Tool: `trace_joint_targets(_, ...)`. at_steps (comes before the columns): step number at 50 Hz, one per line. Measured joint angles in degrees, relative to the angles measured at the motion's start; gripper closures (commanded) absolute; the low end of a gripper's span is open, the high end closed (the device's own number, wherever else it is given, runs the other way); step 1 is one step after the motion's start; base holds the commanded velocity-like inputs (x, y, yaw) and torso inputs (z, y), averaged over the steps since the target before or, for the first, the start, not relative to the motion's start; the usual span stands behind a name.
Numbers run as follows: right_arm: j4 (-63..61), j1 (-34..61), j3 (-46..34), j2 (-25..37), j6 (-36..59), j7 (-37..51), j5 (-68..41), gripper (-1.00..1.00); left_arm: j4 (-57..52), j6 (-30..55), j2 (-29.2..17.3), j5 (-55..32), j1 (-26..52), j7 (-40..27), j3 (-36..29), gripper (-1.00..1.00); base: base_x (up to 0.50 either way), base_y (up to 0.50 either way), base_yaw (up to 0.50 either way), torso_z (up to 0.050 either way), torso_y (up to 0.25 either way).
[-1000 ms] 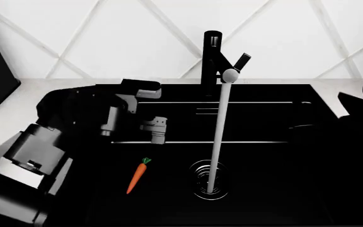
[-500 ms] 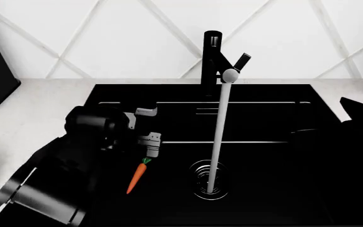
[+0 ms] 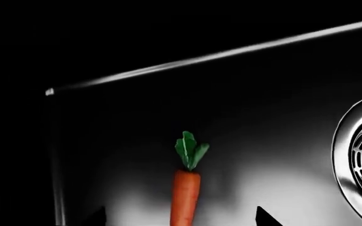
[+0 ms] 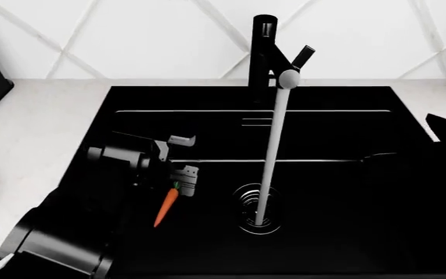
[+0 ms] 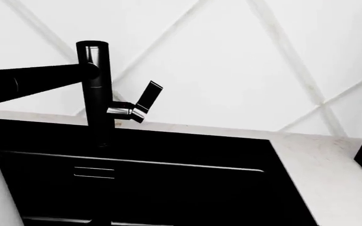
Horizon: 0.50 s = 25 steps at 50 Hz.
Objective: Pick the eggplants and oranges from the sink and place them in one bowl. Place the carrot in the other bowl. Then turn off the sink faucet.
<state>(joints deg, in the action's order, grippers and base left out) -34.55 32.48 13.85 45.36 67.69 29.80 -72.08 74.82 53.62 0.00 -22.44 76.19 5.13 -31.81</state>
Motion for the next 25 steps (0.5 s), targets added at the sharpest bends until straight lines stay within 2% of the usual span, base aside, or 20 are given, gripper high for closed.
trace_joint_targets(14,4.4,16.4,-3.6,3.3,6.6,6.4,-9.5,-1.00,0.2,-0.5,0.0,-4.1,0.2,0.0,-4.1,-1.00,0.00,0.00,0.00,0.023,-0.170)
trace_joint_targets(25,5.2,19.9,-4.2,4.5,8.0,8.6,-13.0,-1.00,0.2,-1.7,0.0,-6.7,0.8,-0.4,-7.7,-1.00,0.00,0.00,0.00,0.023,-0.168)
